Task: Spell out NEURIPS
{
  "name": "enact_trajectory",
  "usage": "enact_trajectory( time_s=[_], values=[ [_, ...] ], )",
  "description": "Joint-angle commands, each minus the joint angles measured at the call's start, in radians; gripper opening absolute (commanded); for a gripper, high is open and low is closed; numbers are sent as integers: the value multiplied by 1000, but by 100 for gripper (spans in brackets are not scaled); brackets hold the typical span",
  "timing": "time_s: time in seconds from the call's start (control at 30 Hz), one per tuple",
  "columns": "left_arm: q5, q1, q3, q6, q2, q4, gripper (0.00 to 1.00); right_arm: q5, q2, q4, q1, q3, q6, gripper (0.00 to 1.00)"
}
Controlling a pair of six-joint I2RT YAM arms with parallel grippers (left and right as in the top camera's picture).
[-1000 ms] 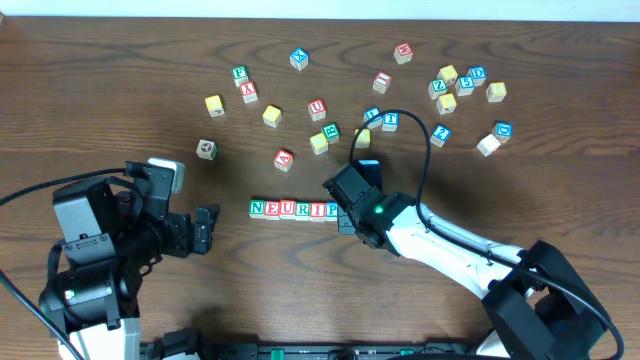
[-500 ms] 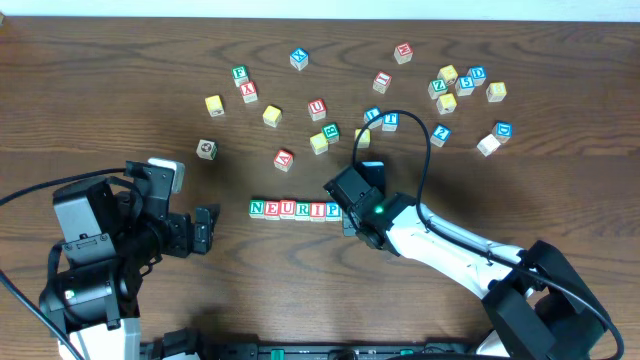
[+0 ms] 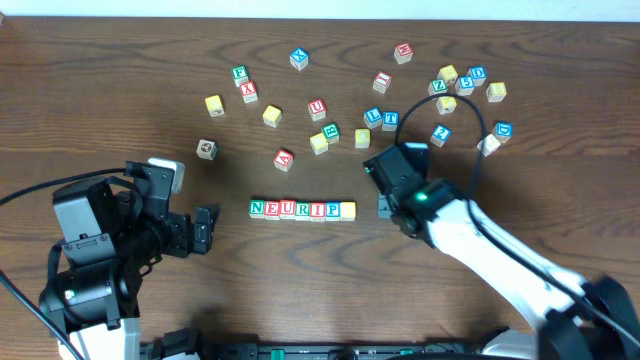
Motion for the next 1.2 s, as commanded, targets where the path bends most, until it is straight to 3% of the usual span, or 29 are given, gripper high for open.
enact_trajectory(
  time_s=[0.0,0.03,0.3,1.17],
  values=[
    [13,5,19,17,-1,3,98,23,-140,-9,-3,-1,-110,81],
    [13,5,19,17,-1,3,98,23,-174,-9,-3,-1,-122,99],
    [13,5,19,17,-1,3,98,24,-383,-39,-3,-1,-133,99],
    [13,-26,19,17,-2,3,98,23,-393,-57,-3,-1,-133,99]
  ],
)
